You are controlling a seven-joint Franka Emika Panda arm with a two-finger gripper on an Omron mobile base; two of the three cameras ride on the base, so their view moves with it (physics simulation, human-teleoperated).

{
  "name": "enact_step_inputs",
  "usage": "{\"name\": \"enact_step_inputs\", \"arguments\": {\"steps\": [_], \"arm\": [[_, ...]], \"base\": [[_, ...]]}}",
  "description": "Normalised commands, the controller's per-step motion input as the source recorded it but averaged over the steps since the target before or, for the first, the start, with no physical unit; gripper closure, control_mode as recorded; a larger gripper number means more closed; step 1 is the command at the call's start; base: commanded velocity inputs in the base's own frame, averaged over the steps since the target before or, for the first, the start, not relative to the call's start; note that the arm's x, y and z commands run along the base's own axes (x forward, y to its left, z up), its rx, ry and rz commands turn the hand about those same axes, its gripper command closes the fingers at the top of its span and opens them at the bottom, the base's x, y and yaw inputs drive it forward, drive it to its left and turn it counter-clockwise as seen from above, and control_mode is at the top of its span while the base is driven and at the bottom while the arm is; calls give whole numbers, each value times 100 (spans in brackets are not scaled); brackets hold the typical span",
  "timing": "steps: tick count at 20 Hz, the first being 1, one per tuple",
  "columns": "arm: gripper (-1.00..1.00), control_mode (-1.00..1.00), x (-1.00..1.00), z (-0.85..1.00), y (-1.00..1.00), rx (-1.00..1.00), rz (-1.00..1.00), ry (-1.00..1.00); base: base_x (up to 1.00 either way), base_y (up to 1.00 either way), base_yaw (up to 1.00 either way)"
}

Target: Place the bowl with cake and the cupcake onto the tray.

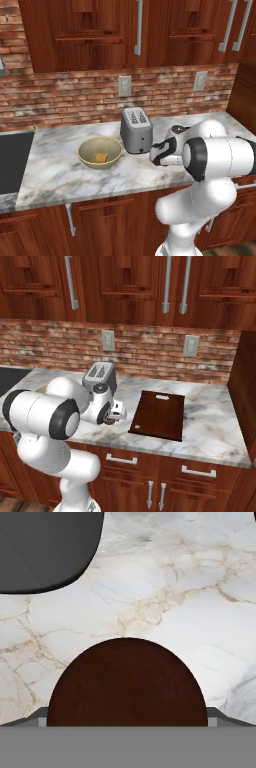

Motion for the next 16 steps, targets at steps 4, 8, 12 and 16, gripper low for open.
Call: {"name": "enact_step_inputs", "arguments": {"steps": [4, 8, 12, 16], "arm": [[100, -100, 2, -1, 0, 0, 0, 0], [100, -100, -11, 3, 0, 0, 0, -4], [100, -100, -16, 44, -3, 0, 0, -9], [100, -100, 0, 60, -13, 0, 0, -8]], "base": [[0, 0, 0], [0, 0, 0], [0, 0, 0], [0, 0, 0]]}}
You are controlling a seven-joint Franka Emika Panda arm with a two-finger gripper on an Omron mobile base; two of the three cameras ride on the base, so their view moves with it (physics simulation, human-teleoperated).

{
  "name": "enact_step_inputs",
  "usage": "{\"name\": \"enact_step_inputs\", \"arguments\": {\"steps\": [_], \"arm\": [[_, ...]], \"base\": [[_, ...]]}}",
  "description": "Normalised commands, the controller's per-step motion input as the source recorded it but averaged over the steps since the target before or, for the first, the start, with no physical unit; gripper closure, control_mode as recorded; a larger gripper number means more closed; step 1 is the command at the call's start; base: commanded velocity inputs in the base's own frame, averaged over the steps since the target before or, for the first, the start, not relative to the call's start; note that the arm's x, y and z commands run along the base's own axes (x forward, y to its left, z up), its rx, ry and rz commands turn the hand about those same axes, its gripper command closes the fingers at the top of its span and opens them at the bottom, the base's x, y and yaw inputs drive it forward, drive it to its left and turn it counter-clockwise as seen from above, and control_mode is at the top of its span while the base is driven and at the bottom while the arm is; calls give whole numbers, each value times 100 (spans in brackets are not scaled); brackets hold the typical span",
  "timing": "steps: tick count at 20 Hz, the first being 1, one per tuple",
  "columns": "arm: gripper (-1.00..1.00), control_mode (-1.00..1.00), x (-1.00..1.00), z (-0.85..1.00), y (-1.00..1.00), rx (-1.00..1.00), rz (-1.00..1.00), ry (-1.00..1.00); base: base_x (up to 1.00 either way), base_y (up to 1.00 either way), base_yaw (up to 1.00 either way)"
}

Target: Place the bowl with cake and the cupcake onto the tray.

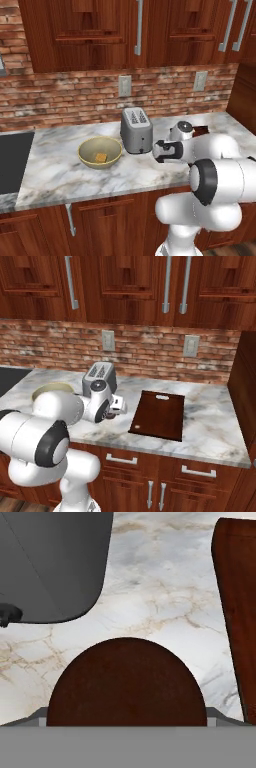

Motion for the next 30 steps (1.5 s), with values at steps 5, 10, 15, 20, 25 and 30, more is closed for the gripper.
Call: {"name": "enact_step_inputs", "arguments": {"steps": [5, 10, 15, 20, 25, 30], "arm": [[100, -100, 0, 51, -19, 0, 0, -5], [100, -100, 2, 27, -32, 0, 0, -1], [100, -100, 8, 13, -45, 0, 0, 0], [100, -100, 25, 0, -48, 0, 0, 0], [100, -100, 30, 0, -50, 0, 0, 0], [100, -100, 40, 0, -43, 0, 0, 0]], "base": [[0, 0, 0], [0, 0, 0], [0, 0, 0], [0, 0, 0], [0, 0, 0], [0, 0, 0]]}}
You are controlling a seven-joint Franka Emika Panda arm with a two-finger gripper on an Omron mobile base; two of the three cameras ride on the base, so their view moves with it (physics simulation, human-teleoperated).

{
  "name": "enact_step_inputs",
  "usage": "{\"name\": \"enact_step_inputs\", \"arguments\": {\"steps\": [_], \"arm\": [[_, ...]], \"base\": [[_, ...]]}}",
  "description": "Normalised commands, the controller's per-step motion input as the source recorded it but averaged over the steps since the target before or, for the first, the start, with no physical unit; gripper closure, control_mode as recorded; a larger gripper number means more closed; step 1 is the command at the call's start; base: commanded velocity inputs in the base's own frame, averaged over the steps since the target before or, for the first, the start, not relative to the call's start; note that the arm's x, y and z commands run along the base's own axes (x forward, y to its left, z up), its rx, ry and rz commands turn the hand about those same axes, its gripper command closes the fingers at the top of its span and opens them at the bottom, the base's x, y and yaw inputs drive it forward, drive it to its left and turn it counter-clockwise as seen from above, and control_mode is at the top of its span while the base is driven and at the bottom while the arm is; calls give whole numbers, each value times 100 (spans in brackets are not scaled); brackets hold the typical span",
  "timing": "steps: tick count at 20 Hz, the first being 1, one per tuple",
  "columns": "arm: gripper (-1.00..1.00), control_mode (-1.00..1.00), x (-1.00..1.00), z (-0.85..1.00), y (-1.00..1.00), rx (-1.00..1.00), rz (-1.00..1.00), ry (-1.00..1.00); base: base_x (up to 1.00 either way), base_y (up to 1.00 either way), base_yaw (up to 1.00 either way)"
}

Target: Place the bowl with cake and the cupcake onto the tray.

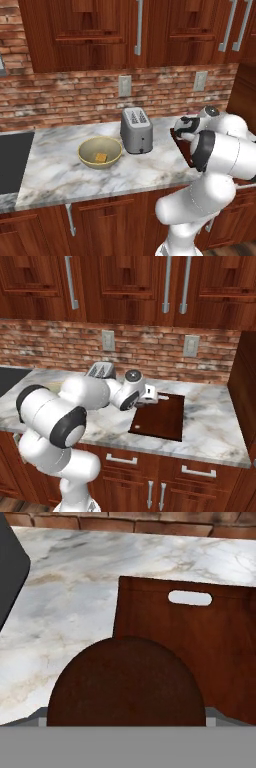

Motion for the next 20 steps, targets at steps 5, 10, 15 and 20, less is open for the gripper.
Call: {"name": "enact_step_inputs", "arguments": {"steps": [5, 10, 15, 20], "arm": [[100, -100, 43, -1, -33, 0, 0, 0], [100, -100, 38, -17, -27, 0, 0, 0], [100, -100, 26, -34, -20, 0, 0, 0], [100, -100, 13, -39, -11, 0, 0, 0]], "base": [[0, 0, 0], [0, 0, 0], [0, 0, 0], [0, 0, 0]]}}
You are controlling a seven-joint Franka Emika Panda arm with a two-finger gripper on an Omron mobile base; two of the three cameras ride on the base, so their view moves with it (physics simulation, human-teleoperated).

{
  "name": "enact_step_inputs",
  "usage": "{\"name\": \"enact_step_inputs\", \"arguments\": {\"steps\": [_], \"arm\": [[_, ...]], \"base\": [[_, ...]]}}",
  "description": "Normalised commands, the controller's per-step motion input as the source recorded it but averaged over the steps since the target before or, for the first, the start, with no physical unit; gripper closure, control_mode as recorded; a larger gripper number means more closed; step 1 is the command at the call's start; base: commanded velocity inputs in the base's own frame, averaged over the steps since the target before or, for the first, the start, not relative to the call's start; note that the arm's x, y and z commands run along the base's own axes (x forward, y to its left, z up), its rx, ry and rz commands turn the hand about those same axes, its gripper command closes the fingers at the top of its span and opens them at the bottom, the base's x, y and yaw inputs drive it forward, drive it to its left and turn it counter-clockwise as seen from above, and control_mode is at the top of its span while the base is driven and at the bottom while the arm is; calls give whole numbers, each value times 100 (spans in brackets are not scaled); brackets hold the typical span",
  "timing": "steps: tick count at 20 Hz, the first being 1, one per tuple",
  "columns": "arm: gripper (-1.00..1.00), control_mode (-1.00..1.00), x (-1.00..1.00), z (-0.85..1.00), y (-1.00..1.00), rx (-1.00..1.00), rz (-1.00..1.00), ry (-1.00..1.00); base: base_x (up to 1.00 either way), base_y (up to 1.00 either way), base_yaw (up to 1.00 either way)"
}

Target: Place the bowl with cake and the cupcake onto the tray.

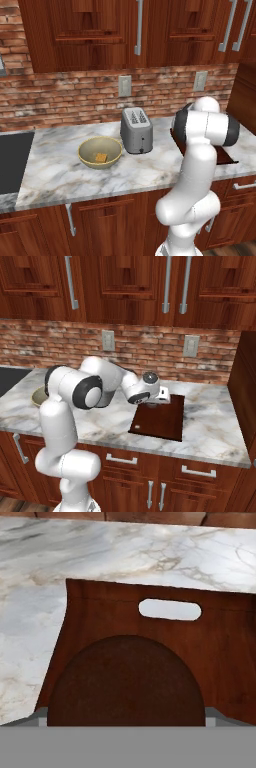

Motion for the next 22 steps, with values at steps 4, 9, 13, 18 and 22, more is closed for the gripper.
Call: {"name": "enact_step_inputs", "arguments": {"steps": [4, 9, 13, 18, 22], "arm": [[100, -100, 12, -30, -9, 0, 0, 0], [100, -100, 17, -26, -9, 0, 0, 0], [100, -100, 28, -25, -8, 0, 0, 0], [100, -100, 36, -26, -1, 1, 0, 0], [-100, -100, 30, -20, 0, 0, 0, 0]], "base": [[0, 0, 0], [0, 0, 0], [0, 0, 0], [0, 0, 0], [0, 0, 0]]}}
